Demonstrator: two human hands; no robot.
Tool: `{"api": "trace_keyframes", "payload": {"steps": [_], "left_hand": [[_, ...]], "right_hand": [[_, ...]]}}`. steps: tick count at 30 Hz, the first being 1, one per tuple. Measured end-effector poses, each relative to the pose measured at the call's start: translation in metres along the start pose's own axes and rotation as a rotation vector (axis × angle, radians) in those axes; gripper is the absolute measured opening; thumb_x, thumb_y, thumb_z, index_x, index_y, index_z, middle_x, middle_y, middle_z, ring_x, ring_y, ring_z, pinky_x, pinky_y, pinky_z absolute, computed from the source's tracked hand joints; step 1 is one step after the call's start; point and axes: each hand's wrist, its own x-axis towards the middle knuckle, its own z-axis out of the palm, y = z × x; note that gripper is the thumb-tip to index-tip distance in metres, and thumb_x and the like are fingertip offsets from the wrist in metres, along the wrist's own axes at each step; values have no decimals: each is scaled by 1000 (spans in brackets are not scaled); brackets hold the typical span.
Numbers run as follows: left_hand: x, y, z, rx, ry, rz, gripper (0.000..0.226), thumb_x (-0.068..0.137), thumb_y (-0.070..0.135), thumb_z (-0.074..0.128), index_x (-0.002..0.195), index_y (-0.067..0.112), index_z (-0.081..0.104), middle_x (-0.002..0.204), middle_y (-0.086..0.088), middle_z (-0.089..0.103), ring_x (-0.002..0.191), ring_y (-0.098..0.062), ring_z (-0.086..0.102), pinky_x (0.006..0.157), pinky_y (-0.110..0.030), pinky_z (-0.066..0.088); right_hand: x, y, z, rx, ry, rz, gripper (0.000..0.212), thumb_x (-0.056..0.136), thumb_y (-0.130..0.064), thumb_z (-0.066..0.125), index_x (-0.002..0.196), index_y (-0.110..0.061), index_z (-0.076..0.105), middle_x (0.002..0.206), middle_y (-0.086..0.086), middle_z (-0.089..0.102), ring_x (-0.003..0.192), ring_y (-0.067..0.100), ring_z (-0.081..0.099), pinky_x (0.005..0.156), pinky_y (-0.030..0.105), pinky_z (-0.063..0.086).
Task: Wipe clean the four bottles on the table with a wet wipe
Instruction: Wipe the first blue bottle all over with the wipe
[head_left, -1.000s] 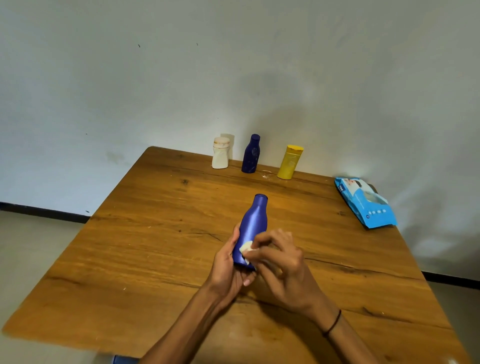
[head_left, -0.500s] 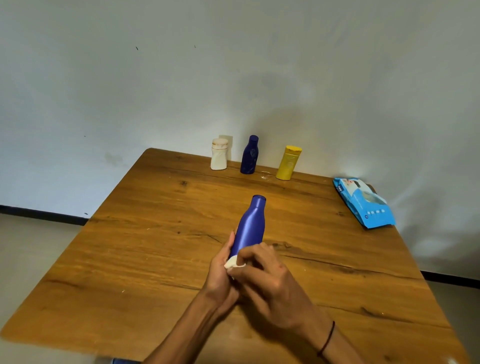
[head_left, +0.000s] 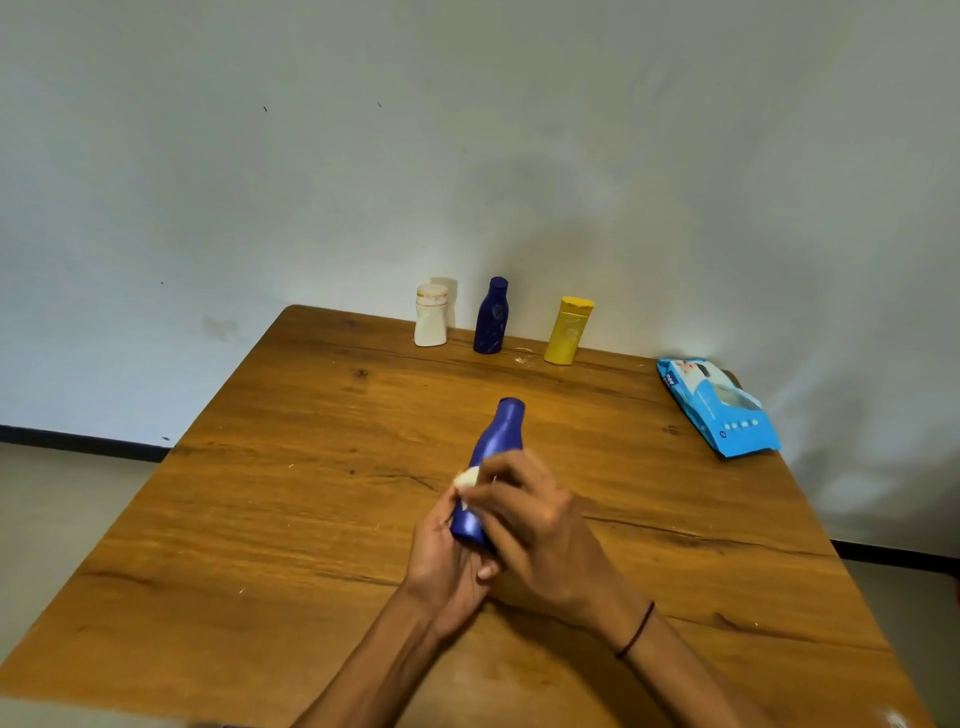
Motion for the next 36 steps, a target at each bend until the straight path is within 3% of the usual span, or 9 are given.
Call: {"api": "trace_keyframes", "payload": {"steps": [3,10,15,18,21,24,28,32,36], "left_hand": [[1,2,-5,-71,-6,-60,53,107,45,44,122,0,66,80,-12,65,61,-20,70,47,-27,56],[2,-13,-1,97,7,-30,46,106,41,40,128,4,56,75,-13,46,54,-18,44,42,-23,19],[-1,-12,-5,65,-8,-29,46,104,39,44,131,4,54,75,-13,42,53,-17,42,45,-23,18],[0,-11,-8,-32,40,9,52,98,37,54,133,-1,58,85,-17,59,60,-21,61,43,-23,42],[-2,-9,-7,-99,67,52,46,103,30,50,131,-5,63,94,-16,67,81,-24,72,70,-32,62],[-1,-12,-2,-37,72,58,46,106,32,45,115,-2,75,85,-16,67,68,-21,67,52,-28,55],[3,-16,-4,43,-6,16,46,104,37,47,125,-1,63,71,-12,42,52,-15,41,42,-22,19],[-1,-12,-4,10,-85,27,50,102,32,52,140,-1,53,73,-12,39,53,-16,41,38,-21,27],[0,-9,-3,-16,-1,84,60,80,29,73,131,0,64,85,-17,61,52,-16,58,33,-20,38]], "right_hand": [[-16,-8,6,41,-66,-78,18,101,-9,64,116,-4,74,116,11,62,99,26,58,87,40,48],[20,31,-10,-90,123,98,21,95,-5,68,116,-2,73,116,11,60,109,22,58,92,38,53],[31,28,-7,-98,182,196,18,94,-1,70,112,-2,72,117,8,60,110,19,58,92,38,54],[9,7,0,-12,41,65,18,97,-2,65,114,-4,72,120,8,59,112,19,58,95,35,51],[-14,-13,9,4,-110,-74,18,100,-8,65,117,-5,71,123,9,59,105,20,56,90,34,50],[-10,-3,2,-37,-64,-97,17,99,-5,65,114,-1,72,119,14,61,100,25,58,85,37,51],[24,25,-22,-133,125,71,24,97,-11,61,117,0,70,120,14,59,111,23,58,91,38,56],[33,30,-27,-134,211,160,22,95,-3,65,116,-2,71,120,10,60,112,18,58,91,38,55],[4,-5,-3,-17,192,113,24,95,6,65,117,0,70,123,11,59,113,13,60,96,25,53]]}}
